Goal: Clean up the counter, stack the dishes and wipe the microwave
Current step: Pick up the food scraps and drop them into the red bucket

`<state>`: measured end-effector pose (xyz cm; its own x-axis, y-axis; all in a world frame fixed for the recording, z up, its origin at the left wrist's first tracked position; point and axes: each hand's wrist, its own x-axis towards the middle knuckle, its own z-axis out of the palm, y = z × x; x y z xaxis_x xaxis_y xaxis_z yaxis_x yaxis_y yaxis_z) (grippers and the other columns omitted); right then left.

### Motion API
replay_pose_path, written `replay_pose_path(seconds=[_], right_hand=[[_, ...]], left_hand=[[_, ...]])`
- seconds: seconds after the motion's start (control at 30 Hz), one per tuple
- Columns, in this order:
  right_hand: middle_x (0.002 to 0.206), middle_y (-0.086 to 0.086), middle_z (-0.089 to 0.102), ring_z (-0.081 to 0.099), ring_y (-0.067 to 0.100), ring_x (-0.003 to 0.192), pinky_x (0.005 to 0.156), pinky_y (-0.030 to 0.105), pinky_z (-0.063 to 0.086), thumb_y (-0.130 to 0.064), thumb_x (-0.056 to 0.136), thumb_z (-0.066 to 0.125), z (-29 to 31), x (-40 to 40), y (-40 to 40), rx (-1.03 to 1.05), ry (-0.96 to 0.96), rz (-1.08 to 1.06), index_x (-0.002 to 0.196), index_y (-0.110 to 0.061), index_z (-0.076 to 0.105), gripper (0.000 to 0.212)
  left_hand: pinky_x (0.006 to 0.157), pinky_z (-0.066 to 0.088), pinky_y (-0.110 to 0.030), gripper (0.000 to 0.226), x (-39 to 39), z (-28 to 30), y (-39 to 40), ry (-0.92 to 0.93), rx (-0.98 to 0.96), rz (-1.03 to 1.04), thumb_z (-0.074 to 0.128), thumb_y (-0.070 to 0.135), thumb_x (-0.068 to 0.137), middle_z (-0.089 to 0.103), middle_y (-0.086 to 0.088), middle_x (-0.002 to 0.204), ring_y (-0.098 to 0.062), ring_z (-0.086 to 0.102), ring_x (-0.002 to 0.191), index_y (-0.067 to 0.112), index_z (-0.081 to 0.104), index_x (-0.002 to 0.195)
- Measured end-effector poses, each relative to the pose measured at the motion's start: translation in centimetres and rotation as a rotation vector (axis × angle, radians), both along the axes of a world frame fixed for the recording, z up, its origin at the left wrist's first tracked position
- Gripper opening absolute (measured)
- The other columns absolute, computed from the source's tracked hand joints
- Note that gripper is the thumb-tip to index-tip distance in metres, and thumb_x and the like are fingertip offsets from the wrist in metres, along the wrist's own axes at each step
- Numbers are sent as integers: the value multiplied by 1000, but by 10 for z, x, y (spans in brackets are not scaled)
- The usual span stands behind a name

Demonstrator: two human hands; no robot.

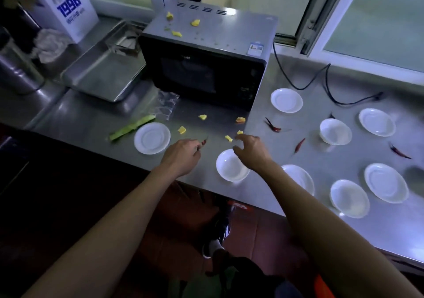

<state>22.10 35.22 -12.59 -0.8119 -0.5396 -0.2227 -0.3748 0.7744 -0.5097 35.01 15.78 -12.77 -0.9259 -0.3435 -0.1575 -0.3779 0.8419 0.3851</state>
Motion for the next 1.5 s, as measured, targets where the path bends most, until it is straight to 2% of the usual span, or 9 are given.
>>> replay_pose_path(seconds=[0.1,0.2,0.33,0.6,0.83,0.97,1.17,1.33,1.5], right_hand=[[125,11,66,64,33,105,92,43,54,-32,94,59,-15,-27,-16,18,-28,-8,127,-24,62,34],[125,11,66,64,32,105,93,44,53,-34,94,60,-30,-51,-26,40,-67,-17,129,-23,60,37],[125,12,66,64,33,108,95,43,52,-28,94,59,-46,-77,-34,74,-90,-45,130,-23,61,37],[135,8,61,59,35,116,99,47,49,-20,92,58,-69,-97,-50,112,-19,-49,135,-19,58,43],[149,5,45,42,33,132,101,44,41,-20,91,58,-87,-116,-70,221,-5,-42,142,-19,48,52],[153,5,38,35,30,137,102,45,39,-22,94,55,-89,-126,-83,288,10,-46,144,-22,45,51],[144,4,47,39,29,130,101,44,39,-15,96,49,-92,-134,-96,359,22,-83,140,-24,49,45],[137,7,53,43,28,121,98,42,39,-12,96,51,-94,-136,-101,350,54,-141,133,-22,56,39],[121,10,58,47,31,115,94,44,42,-17,98,51,-97,-134,-102,340,58,-201,125,-17,60,28]], left_hand=[[76,48,-36,24,-29,-6,-9,-7,3,-5,52,27,96,67,-4,113,-27,61,99,18,67,113],[79,50,-38,24,-53,-14,-15,-36,16,-24,51,26,96,66,-5,115,-27,61,101,15,66,112],[92,49,-40,30,-76,-27,-27,-44,43,-33,52,24,96,63,-3,127,-26,59,113,16,64,122],[93,48,-39,36,-114,-54,-48,-85,56,-99,52,23,95,61,0,132,-25,54,119,22,62,130],[84,47,-39,28,-150,-77,-70,-49,77,-213,50,25,93,67,-1,116,-28,58,106,20,67,114],[85,46,-38,28,-165,-88,-86,-3,45,-265,52,26,92,67,-1,116,-25,57,107,19,67,115],[85,45,-38,29,-176,-100,-110,-22,0,-270,47,26,93,66,0,116,-23,54,108,21,66,114],[86,44,-38,38,-181,-103,-118,-26,-32,-268,57,18,90,64,-3,122,-25,54,113,17,59,128],[88,43,-41,42,-188,-103,-120,-70,-70,-263,55,18,91,60,-5,125,-27,49,115,16,56,133]])
